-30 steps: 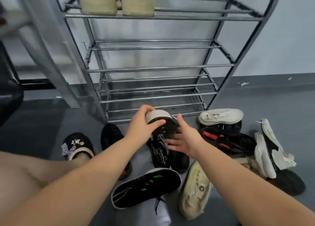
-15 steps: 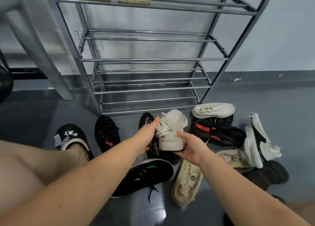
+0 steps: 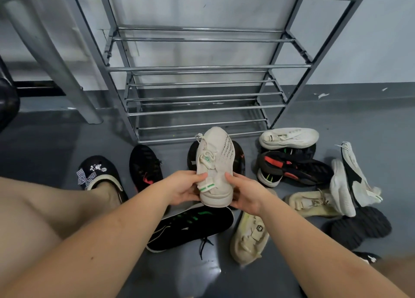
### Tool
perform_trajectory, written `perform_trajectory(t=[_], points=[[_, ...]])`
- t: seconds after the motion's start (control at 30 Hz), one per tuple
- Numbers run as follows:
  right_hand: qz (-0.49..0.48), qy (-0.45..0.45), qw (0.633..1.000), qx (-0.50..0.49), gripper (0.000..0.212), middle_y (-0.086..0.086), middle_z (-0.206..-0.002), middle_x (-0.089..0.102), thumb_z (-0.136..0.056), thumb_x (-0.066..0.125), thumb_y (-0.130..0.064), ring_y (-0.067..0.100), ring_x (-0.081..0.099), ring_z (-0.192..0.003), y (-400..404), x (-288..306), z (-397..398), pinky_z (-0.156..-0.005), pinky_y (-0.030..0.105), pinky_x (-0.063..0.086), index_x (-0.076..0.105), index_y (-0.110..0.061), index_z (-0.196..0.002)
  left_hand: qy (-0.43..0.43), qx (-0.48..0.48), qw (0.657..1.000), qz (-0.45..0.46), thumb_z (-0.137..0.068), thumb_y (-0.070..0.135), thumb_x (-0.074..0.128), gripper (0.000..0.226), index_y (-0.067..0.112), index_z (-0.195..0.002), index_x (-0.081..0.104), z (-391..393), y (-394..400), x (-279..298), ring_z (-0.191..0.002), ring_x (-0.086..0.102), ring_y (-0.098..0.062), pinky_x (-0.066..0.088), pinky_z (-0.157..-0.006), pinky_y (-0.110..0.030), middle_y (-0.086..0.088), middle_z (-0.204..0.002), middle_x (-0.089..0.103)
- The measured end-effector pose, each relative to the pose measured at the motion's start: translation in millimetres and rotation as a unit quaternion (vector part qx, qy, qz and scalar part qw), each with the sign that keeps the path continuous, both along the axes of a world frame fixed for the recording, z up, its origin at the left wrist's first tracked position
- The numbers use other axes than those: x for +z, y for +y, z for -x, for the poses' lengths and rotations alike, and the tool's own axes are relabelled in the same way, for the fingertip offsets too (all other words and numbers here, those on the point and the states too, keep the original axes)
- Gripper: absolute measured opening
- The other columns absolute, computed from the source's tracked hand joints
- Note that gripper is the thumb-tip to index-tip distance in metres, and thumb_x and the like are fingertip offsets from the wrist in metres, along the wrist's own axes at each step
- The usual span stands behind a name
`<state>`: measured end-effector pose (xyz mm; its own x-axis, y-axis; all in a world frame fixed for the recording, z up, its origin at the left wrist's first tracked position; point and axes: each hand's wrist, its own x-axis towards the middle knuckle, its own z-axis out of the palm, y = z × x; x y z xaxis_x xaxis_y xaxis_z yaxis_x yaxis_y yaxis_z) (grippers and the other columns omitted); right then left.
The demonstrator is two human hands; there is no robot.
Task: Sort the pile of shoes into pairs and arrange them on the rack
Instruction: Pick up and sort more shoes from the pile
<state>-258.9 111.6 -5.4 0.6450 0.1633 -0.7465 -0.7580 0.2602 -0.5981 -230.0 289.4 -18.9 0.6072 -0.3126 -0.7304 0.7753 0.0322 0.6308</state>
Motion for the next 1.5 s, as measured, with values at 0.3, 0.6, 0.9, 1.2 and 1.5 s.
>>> perform_trajectory(t=[0.3, 0.6, 0.9, 1.2, 1.5], points=[[0.028, 0.062, 0.997, -0.047, 0.029, 0.006, -0.109, 0.068, -0.093, 0.056, -0.032, 0.023, 0.064, -0.096, -9.2, -27.8, 23.1, -0.074, 0.037, 0.054, 0.058, -0.015, -0.116, 0.002, -0.054, 0.998, -0.04, -0.091, 0.015, 0.057, 0.011, 0.017, -0.099, 0.063, 14.7, -14.4, -22.2, -0.092, 0.063, -0.021, 0.052, -0.084, -0.037, -0.003, -0.094, 0.068], [0.053, 0.084, 0.994, -0.047, 0.028, 0.003, -0.095, 0.067, -0.092, 0.058, -0.03, 0.02, 0.063, -0.087, -13.0, -44.2, 27.5, -0.066, 0.033, 0.052, 0.059, -0.013, -0.114, 0.037, -0.075, 0.995, -0.061, -0.092, 0.016, 0.055, 0.019, 0.013, -0.11, 0.06, 21.0, -18.3, -40.2, -0.101, 0.061, -0.025, 0.048, -0.091, -0.041, -0.006, -0.103, 0.066], [0.043, 0.031, 0.998, -0.018, 0.035, 0.013, -0.127, 0.06, -0.097, 0.051, -0.016, 0.02, 0.062, -0.094, 52.3, -51.4, -17.4, -0.083, 0.034, 0.049, 0.051, -0.007, -0.13, 0.083, 0.108, 0.988, -0.072, -0.093, 0.013, 0.053, 0.024, 0.002, -0.112, 0.06, 3.3, 30.9, -50.9, -0.082, 0.063, -0.025, 0.052, -0.075, -0.04, -0.011, -0.093, 0.067], [0.09, 0.004, 0.994, 0.068, 0.038, 0.01, -0.126, 0.062, -0.097, 0.049, -0.02, 0.024, 0.061, -0.109, 105.1, -87.9, -67.2, -0.098, 0.038, 0.048, 0.051, -0.01, -0.133, 0.077, 0.146, 0.977, -0.133, -0.096, 0.023, 0.048, 0.033, 0.006, -0.123, 0.055, -29.8, 66.8, -67.3, -0.106, 0.059, -0.029, 0.048, -0.095, -0.045, -0.014, -0.12, 0.062], [0.152, -0.004, 0.97, 0.189, 0.051, 0.004, -0.141, 0.049, -0.095, 0.052, -0.025, 0.019, 0.051, -0.121, 101.0, -97.9, -67.2, -0.097, 0.027, 0.044, 0.038, -0.011, -0.142, 0.034, 0.021, 0.957, -0.288, -0.091, 0.048, 0.047, 0.055, 0.014, -0.134, 0.047, -38.6, 70.0, -78.2, -0.118, 0.051, -0.027, 0.043, -0.101, -0.04, -0.008, -0.133, 0.053]])
